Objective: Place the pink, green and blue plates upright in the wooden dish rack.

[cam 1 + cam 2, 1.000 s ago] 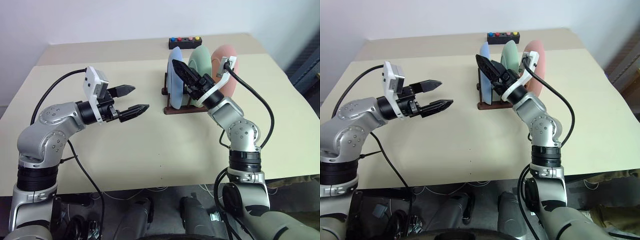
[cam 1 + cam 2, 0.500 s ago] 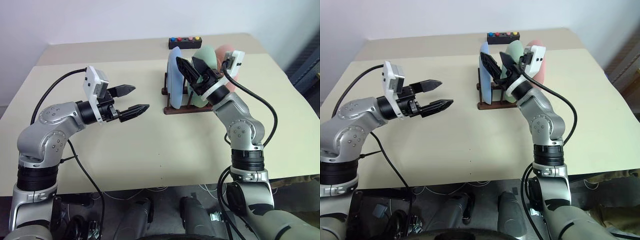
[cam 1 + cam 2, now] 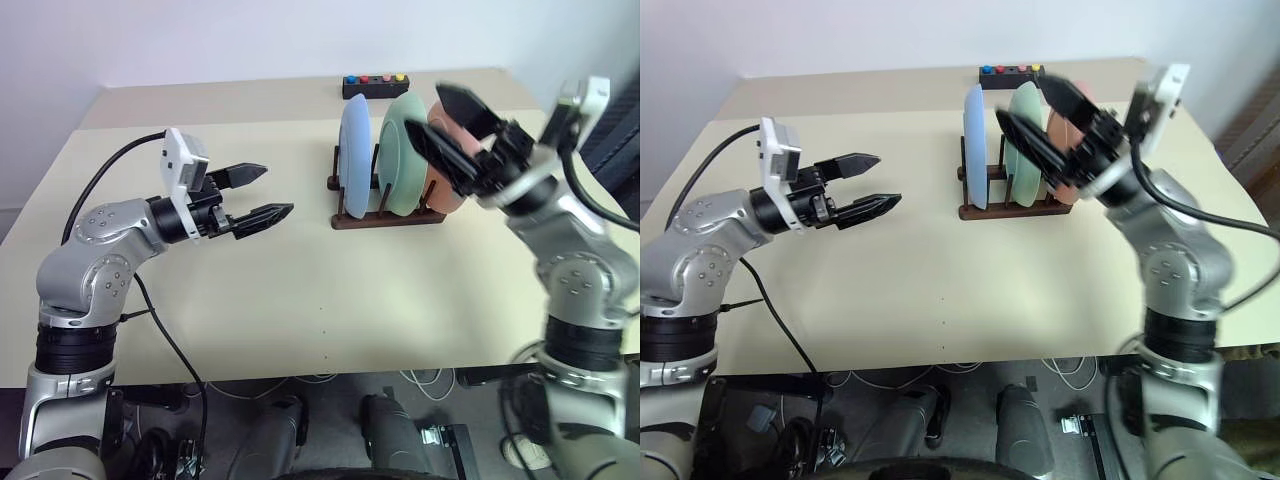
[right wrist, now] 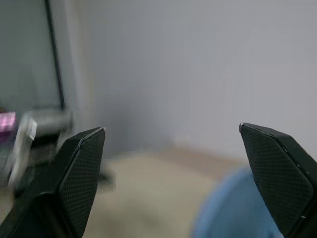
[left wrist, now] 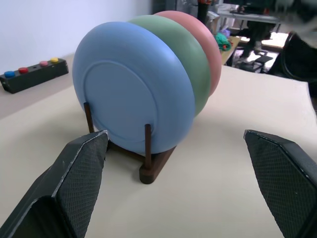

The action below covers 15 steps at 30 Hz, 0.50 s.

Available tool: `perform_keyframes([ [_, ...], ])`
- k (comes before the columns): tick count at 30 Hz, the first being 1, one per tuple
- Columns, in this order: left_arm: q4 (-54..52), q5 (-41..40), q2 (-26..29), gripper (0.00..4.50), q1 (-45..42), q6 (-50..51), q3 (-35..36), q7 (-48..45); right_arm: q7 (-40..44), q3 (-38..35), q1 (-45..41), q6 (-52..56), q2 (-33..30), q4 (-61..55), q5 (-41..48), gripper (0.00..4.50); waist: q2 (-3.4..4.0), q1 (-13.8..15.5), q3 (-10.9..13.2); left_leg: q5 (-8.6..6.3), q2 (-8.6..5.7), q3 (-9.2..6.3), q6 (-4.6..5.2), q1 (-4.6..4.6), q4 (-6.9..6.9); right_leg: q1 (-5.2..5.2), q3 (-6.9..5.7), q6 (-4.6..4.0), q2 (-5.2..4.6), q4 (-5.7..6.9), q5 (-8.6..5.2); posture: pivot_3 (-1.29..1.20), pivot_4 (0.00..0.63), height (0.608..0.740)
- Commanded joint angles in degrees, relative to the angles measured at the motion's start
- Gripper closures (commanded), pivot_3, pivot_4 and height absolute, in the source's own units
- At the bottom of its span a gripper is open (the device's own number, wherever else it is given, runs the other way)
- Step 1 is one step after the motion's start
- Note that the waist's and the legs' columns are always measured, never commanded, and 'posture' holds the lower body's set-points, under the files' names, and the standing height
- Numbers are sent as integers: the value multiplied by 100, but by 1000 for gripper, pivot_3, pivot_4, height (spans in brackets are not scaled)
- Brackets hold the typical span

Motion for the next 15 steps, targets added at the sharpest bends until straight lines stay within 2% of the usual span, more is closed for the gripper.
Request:
perform_keyframes([
  [1, 317, 139, 218, 0, -1, -657, 205, -580, 791, -226, 262, 27, -631, -309, 109, 71, 2, -40, 0, 0, 1, 4, 0, 1, -1, -1, 2, 0, -1, 1, 0, 0, 150, 740],
  [3, 704, 102, 405, 0, 123, -886, 356, -1067, 1555, -491, 900, 265, -1315, -373, 224, 71, 2, -18, 0, 0, 6, 6, 0, 4, -4, -1, 3, -1, -3, 1, 0, 0, 150, 740],
  [5, 994, 186, 532, 0, 242, -1189, 418, -1397, 1908, -615, 1234, 268, -1618, -317, 265, 71, 0, -15, 1, -3, 7, 4, 4, 3, -7, 2, -2, 0, -6, -7, -2, 0, 150, 740],
  [9, 1198, 180, 591, 0, 441, -1465, 531, -1667, 2169, -802, 1577, -8, -1636, -274, 185, 71, -2, -3, 1, -4, 7, 17, 7, 3, 4, 5, 1, -1, -20, -9, -1, 0, 150, 740],
  [13, 921, 208, 598, 0, 937, -1512, 708, -1522, 2627, -942, 2432, -535, -1538, -435, -154, 71, -8, 29, -2, -9, 7, 12, 14, 2, 0, 10, -3, 0, -24, -21, -2, 0, 150, 740],
  [15, 765, 189, 594, 0, 1091, -1490, 755, -1435, 2570, -899, 2421, -689, -1451, -385, -205, 71, -8, 24, -2, -11, 5, 14, 16, 1, 2, 9, -3, 1, -26, -20, -1, 0, 150, 740],
])
